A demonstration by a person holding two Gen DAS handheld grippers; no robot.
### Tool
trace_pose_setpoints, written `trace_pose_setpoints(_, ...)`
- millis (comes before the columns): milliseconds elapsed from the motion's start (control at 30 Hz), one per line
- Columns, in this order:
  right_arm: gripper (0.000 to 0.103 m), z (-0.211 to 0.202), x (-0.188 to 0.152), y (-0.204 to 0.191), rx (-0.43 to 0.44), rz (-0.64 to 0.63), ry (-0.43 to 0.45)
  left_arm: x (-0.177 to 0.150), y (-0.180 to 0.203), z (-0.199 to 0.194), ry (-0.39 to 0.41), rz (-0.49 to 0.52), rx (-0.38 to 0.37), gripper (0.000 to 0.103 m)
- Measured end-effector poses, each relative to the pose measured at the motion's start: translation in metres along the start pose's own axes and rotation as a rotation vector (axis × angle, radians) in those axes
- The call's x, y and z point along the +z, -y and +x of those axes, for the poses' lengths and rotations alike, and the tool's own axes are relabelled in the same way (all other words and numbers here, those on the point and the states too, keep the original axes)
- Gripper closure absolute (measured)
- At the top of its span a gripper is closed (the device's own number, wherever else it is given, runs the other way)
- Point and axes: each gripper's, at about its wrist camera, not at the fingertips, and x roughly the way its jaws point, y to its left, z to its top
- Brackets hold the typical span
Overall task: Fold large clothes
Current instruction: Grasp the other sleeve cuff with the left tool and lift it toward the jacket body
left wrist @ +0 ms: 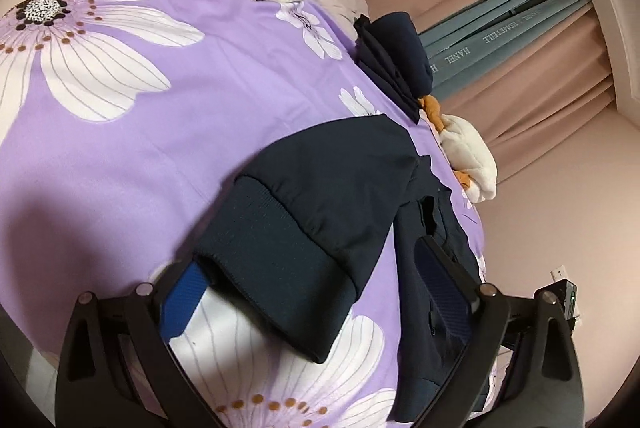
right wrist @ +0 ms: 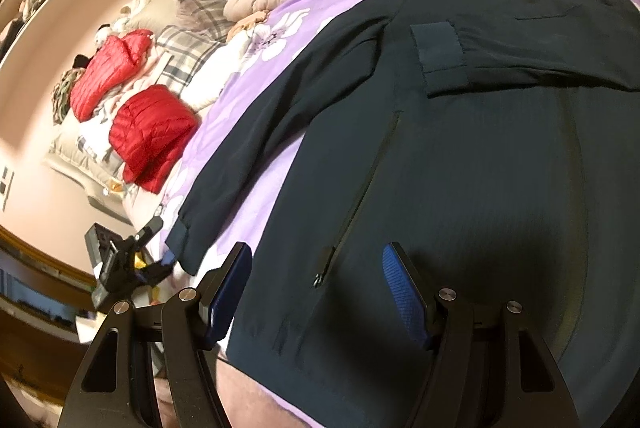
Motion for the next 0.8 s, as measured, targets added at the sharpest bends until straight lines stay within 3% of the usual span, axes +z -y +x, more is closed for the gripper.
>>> trace_pose_setpoints(167,0.035,0.002,-0.003,-0.002,0.008,-0.002,-0.012,0.009,0.005,0.014,-0.016,-0.014,0.043,0.01)
trace_pose_setpoints(267,0.035,-0.001,-0.004,-0.002,0.001,-0.011,-0.007,0.008,0.01,0.021,-0.034,0.011,0.105,0.037)
trace_pose_setpoints(300,0.035,-0.002,-0.004,-0.001,-0.001,-0.01,-0.005,0.008,0.009,0.024,-0.045,0.014,0.123,0.052)
trace_pose_setpoints(333,0.035,-0.002,-0.004,0.001,-0.003,-0.006,-0.005,0.006,0.007,0.025,-0.054,0.013,0.137,0.061)
trace_pose_setpoints(433,0.035,0.0,-0.005,0.006,-0.013,0.01,-0.014,0.006,0.002,0.019,-0.038,-0.018,0.143,0.074)
trace_pose_setpoints(600,0.035,-0.001,-0.006,0.008,-0.019,0.014,-0.02,0.01,0.015,0.009,-0.001,0.002,0.166,0.084)
trace_pose_setpoints(800,0.035,-0.008,-0.004,0.008,-0.011,0.009,-0.001,0.028,0.055,-0.01,0.06,0.047,0.129,0.086)
